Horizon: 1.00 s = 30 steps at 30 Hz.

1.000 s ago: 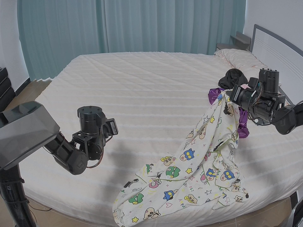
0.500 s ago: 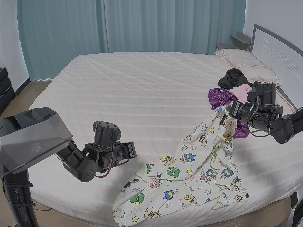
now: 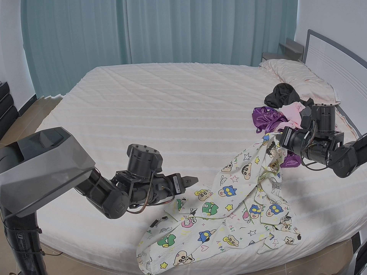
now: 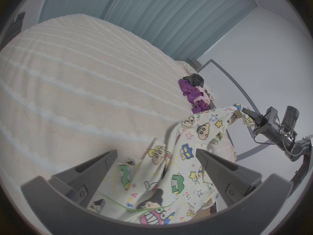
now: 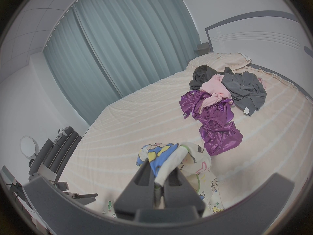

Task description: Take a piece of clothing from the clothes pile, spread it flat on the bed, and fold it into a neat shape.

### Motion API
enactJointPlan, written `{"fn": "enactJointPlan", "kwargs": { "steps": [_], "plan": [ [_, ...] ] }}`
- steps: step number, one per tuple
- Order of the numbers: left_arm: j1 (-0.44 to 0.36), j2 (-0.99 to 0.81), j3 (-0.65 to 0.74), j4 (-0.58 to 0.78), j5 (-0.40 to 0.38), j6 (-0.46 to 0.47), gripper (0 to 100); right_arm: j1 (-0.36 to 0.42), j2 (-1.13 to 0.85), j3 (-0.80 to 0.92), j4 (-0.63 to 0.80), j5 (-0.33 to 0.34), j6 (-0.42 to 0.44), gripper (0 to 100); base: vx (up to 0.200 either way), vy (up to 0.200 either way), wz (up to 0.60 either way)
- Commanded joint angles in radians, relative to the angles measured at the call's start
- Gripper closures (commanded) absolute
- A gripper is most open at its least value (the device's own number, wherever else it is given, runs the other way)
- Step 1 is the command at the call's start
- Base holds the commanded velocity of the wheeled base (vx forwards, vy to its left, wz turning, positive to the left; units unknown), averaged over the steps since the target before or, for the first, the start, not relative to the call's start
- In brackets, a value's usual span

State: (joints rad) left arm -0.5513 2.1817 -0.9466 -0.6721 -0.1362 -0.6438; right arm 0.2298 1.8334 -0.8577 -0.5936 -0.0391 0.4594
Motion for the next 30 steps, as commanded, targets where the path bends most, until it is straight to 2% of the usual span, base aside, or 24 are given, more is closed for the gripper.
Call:
{"fn": "enactJointPlan", "kwargs": {
  "steps": [1, 4, 7, 12, 18, 29, 30],
  "plan": [
    [-0.049, 0.047, -0.046, 0.003, -0.003, -0.022, 0, 0.000, -0.006, 0.003, 0.000, -0.001, 0.001, 100, 0.000, 0.000, 0.00],
    [-0.068, 0.090, -0.095, 0.016, -0.005, -0.062, 0, 0.000, -0.006, 0.003, 0.000, -0.002, 0.001, 100, 0.000, 0.000, 0.00],
    [-0.067, 0.104, -0.116, 0.032, -0.014, -0.077, 0, -0.001, -0.006, 0.003, 0.000, -0.002, 0.001, 100, 0.000, 0.000, 0.00],
    [-0.061, 0.162, -0.204, 0.071, -0.010, -0.155, 0, -0.010, -0.008, 0.003, 0.000, -0.002, 0.002, 100, 0.000, 0.000, 0.00],
    [-0.062, 0.247, -0.274, 0.117, -0.006, -0.160, 0, -0.009, -0.025, 0.019, 0.000, 0.002, 0.022, 100, 0.000, 0.000, 0.00],
    [-0.064, 0.270, -0.297, 0.120, -0.005, -0.165, 0, -0.021, -0.029, 0.017, -0.002, 0.005, 0.024, 100, 0.000, 0.000, 0.00],
    [-0.064, 0.277, -0.301, 0.120, -0.005, -0.165, 100, -0.023, -0.029, 0.017, -0.002, 0.005, 0.024, 100, 0.000, 0.000, 0.00]
  ]
}}
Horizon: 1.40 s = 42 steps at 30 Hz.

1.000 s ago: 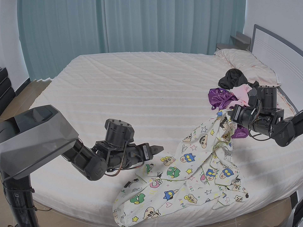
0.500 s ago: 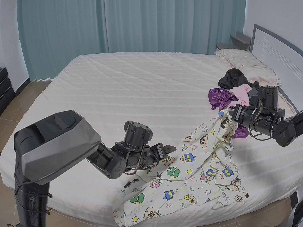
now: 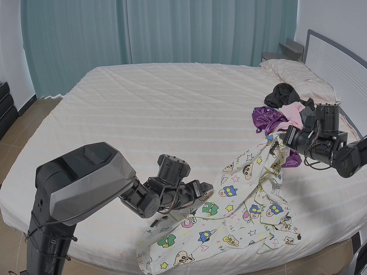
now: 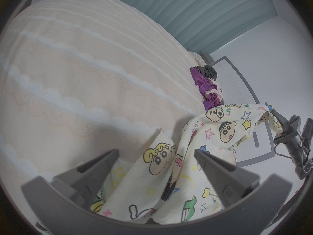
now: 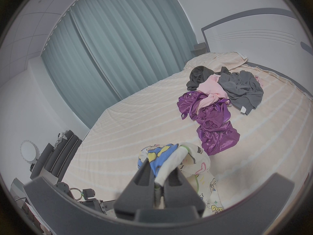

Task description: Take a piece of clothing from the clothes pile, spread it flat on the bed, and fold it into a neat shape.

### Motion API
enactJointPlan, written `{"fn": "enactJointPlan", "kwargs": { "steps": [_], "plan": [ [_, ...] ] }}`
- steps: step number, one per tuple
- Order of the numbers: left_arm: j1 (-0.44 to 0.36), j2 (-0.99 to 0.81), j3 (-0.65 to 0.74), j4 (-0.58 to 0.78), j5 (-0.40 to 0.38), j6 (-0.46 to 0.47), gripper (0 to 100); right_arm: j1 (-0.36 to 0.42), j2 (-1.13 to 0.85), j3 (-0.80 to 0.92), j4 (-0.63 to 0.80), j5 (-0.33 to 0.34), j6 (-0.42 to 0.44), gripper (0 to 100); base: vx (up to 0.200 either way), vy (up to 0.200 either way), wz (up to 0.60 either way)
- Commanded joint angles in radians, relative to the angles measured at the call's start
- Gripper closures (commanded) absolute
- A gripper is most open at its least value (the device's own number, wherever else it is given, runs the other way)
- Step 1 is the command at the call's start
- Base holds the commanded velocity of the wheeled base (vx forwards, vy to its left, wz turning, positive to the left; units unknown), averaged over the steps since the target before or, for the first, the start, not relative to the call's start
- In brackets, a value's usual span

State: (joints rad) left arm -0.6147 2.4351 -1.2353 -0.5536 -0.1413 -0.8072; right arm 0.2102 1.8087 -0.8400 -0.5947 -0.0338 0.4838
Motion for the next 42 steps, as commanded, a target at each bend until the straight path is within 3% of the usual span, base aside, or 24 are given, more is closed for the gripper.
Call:
{"fn": "enactJointPlan", "kwargs": {
  "steps": [1, 14, 32, 41, 42],
  "plan": [
    [0.000, 0.024, -0.012, 0.003, 0.000, -0.003, 100, -0.003, -0.005, -0.001, -0.001, 0.000, -0.001, 100, 0.000, 0.000, 0.00],
    [0.035, 0.013, -0.003, 0.000, 0.046, -0.017, 100, -0.006, 0.000, -0.007, -0.001, 0.000, -0.001, 100, 0.000, 0.000, 0.00],
    [0.199, -0.176, -0.015, -0.005, 0.046, -0.067, 100, -0.012, 0.037, -0.034, -0.102, -0.008, -0.002, 100, 0.000, 0.000, 0.00],
    [0.168, -0.157, 0.048, -0.002, 0.029, -0.063, 100, -0.012, 0.041, -0.042, -0.102, -0.009, -0.002, 100, 0.000, 0.000, 0.00],
    [0.159, -0.151, 0.056, -0.005, 0.022, -0.063, 0, -0.012, 0.040, -0.039, -0.102, -0.009, -0.002, 100, 0.000, 0.000, 0.00]
  ]
}}
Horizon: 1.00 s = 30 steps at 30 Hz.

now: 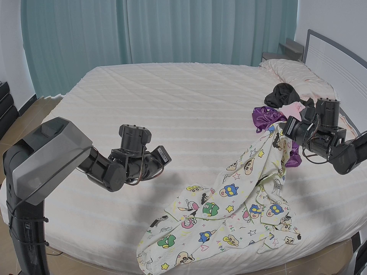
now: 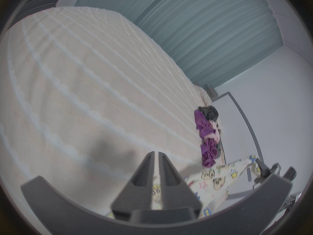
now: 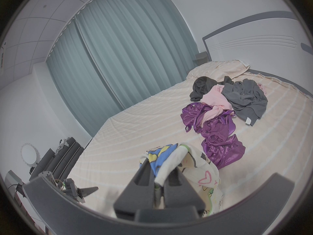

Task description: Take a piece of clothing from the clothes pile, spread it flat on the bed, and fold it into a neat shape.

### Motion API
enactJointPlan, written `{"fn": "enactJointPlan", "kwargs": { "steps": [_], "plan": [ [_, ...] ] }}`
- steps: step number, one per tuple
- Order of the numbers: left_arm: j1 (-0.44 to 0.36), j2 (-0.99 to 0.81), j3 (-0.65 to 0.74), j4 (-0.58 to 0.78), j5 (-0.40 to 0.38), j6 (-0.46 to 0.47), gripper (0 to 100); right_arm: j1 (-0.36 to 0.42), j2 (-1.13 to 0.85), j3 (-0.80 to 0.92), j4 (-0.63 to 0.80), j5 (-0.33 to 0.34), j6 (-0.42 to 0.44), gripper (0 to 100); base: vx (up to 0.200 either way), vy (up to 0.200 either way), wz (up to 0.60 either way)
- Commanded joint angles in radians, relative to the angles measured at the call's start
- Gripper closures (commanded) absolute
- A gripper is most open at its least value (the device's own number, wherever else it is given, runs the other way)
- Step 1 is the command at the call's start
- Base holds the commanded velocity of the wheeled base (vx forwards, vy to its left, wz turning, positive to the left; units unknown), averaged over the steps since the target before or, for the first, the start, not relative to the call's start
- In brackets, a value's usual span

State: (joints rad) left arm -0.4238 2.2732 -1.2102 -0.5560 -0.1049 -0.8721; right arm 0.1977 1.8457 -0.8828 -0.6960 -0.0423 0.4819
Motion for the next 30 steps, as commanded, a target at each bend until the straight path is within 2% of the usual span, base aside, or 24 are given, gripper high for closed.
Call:
{"fn": "enactJointPlan", "kwargs": {
  "steps": [1, 7, 16, 23, 24, 30],
  "plan": [
    [-0.039, 0.016, 0.035, -0.002, -0.022, 0.002, 0, 0.000, 0.003, 0.005, 0.000, -0.001, 0.000, 100, 0.000, 0.000, 0.00],
    [-0.096, 0.043, 0.064, -0.004, -0.105, 0.001, 0, 0.002, 0.004, 0.015, 0.000, 0.001, 0.001, 100, 0.000, 0.000, 0.00],
    [-0.161, 0.127, 0.051, -0.009, -0.110, 0.004, 0, 0.009, 0.001, 0.021, 0.001, 0.001, 0.001, 100, 0.000, 0.000, 0.00],
    [-0.164, 0.137, 0.034, -0.001, -0.108, 0.005, 0, 0.009, 0.003, 0.024, 0.000, 0.001, 0.007, 100, 0.000, 0.000, 0.00],
    [-0.164, 0.135, 0.034, -0.001, -0.108, 0.005, 100, 0.009, 0.003, 0.022, 0.001, 0.001, 0.017, 100, 0.000, 0.000, 0.00],
    [-0.153, 0.131, 0.043, -0.001, -0.098, 0.007, 100, 0.009, 0.004, 0.024, 0.001, 0.001, 0.018, 100, 0.000, 0.000, 0.00]
  ]
}}
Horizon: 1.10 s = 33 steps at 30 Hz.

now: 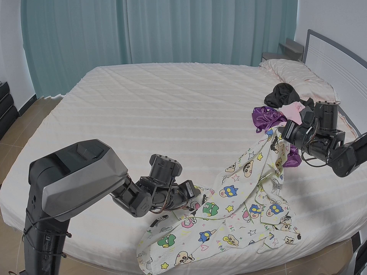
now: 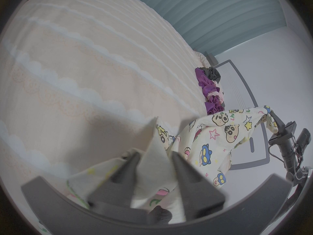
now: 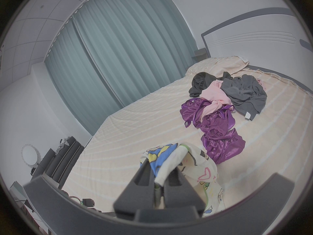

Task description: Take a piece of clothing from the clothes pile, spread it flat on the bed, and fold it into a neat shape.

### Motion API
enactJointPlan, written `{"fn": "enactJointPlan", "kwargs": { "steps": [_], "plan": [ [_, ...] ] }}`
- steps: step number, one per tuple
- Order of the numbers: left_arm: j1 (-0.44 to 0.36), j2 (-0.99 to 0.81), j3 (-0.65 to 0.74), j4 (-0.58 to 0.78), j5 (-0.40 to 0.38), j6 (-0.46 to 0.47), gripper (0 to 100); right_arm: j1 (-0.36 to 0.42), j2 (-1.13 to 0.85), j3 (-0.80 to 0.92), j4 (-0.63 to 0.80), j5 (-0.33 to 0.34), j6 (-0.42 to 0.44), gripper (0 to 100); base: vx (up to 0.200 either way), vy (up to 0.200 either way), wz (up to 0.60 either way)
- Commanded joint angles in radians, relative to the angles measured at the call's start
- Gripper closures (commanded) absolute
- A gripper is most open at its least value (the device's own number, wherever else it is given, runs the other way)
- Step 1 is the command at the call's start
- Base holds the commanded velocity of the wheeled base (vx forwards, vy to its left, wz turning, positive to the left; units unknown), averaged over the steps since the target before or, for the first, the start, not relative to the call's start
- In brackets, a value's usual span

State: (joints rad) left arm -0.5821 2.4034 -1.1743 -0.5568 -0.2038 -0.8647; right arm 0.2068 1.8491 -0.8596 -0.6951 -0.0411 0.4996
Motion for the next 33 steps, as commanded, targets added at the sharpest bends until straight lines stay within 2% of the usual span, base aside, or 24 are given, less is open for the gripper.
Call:
{"fn": "enactJointPlan", "kwargs": {
  "steps": [1, 10, 25, 33],
  "plan": [
    [0.008, -0.001, 0.008, 0.000, 0.003, 0.000, 100, -0.001, 0.001, 0.001, 0.000, 0.000, 0.001, 100, 0.000, 0.000, 0.00],
    [0.061, -0.066, 0.008, -0.006, 0.058, 0.000, 100, -0.001, 0.001, -0.012, -0.001, -0.003, 0.001, 100, 0.000, 0.000, 0.00],
    [0.192, -0.191, -0.019, -0.020, 0.081, 0.000, 100, -0.009, 0.062, -0.088, -0.030, -0.006, 0.002, 100, 0.000, 0.000, 0.00],
    [0.235, -0.191, -0.094, -0.022, 0.169, 0.001, 100, -0.007, 0.137, -0.217, -0.030, -0.043, 0.002, 100, 0.000, 0.000, 0.00]
  ]
}}
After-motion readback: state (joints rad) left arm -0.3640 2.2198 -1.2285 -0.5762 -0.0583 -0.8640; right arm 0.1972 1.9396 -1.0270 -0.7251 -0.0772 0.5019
